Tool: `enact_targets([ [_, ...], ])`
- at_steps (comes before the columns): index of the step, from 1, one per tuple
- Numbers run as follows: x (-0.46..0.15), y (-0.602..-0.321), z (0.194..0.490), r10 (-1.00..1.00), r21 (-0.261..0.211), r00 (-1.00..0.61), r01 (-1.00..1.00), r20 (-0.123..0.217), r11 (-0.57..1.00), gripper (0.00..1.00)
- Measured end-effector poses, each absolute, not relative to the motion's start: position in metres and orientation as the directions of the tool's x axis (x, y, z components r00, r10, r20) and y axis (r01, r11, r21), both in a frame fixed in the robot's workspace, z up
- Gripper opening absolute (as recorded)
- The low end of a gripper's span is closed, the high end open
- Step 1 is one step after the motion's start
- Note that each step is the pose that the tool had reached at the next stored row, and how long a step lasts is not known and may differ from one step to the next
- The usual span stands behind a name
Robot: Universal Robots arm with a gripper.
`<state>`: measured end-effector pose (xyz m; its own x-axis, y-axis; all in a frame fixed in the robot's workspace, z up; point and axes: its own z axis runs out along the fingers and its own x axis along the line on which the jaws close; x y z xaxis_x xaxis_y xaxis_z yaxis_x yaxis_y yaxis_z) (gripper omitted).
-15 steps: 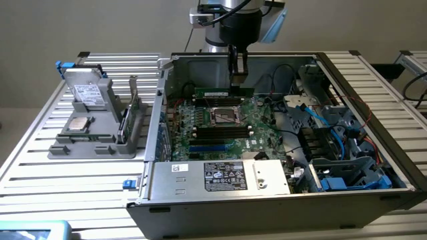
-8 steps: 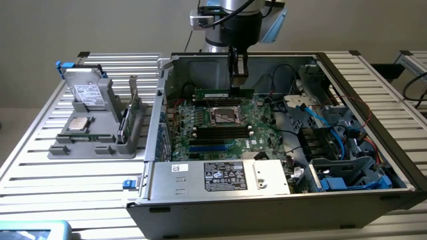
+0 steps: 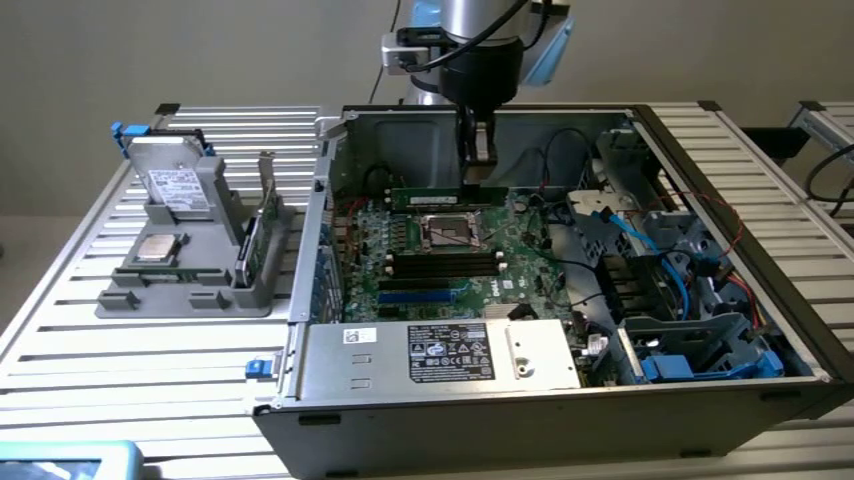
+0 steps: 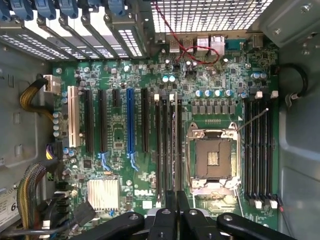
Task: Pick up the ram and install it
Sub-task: 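Insert the ram into the slot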
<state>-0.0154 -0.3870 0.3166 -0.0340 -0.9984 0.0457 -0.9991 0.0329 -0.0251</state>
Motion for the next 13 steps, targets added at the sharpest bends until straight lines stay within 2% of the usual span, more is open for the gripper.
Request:
enact_targets([
  [13,-0.014,-0.39,0.303,-0.998,-0.026,-0.034,-0.999,0.062,0.032,0.13],
])
